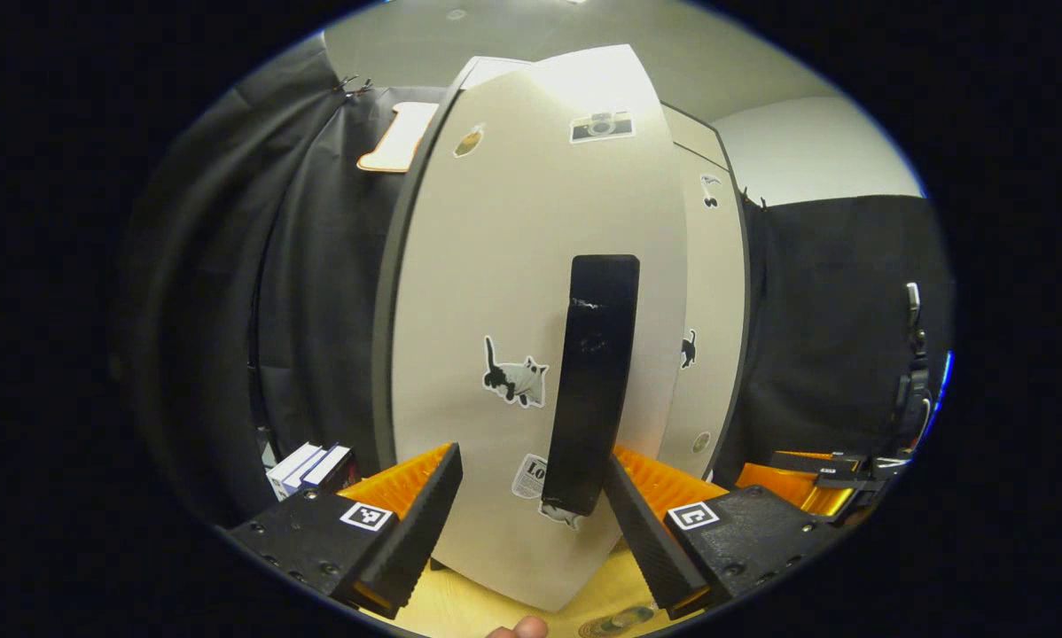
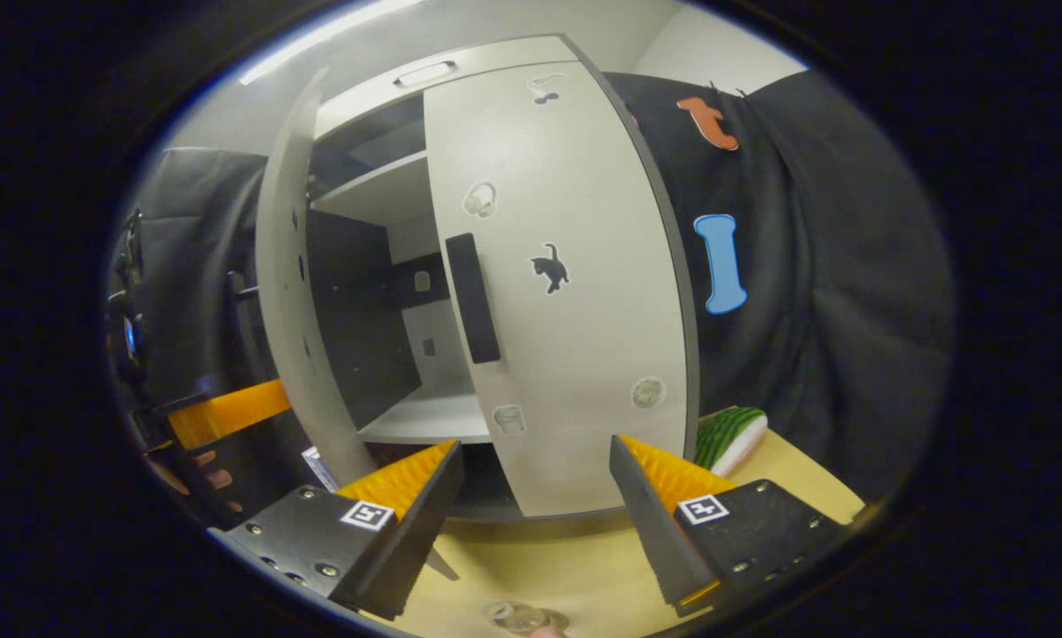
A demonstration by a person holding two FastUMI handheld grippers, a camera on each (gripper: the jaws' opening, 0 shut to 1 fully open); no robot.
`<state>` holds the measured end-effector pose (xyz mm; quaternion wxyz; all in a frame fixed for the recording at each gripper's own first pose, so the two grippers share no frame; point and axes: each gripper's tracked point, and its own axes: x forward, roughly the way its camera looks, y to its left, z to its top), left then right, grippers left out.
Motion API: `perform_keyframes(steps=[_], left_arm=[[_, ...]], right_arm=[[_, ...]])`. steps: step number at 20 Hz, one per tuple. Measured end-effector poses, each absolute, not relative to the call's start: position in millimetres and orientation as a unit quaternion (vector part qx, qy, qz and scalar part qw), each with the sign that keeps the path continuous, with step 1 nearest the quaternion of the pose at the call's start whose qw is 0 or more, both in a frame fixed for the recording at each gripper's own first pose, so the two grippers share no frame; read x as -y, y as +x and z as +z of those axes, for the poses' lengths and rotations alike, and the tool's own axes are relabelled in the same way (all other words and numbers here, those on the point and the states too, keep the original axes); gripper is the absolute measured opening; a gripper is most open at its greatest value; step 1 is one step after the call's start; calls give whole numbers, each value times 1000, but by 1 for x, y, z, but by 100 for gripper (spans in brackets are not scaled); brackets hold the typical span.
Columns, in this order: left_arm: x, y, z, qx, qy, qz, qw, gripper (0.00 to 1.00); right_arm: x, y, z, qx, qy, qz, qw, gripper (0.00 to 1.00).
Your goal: Grasp the bottle in the cabinet with the left hand and place it on the coaster, then close the right door with the right hand and the left door with the left hand.
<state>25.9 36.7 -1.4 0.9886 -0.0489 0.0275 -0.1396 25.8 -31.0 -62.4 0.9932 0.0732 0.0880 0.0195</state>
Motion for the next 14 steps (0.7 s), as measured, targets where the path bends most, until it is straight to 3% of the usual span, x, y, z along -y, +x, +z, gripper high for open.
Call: perform_keyframes(steps=[14], left_arm=[[-17, 51, 3, -11, -36, -110, 993, 99]], right_arm=[[61, 31, -69, -95, 89, 3, 992, 100]])
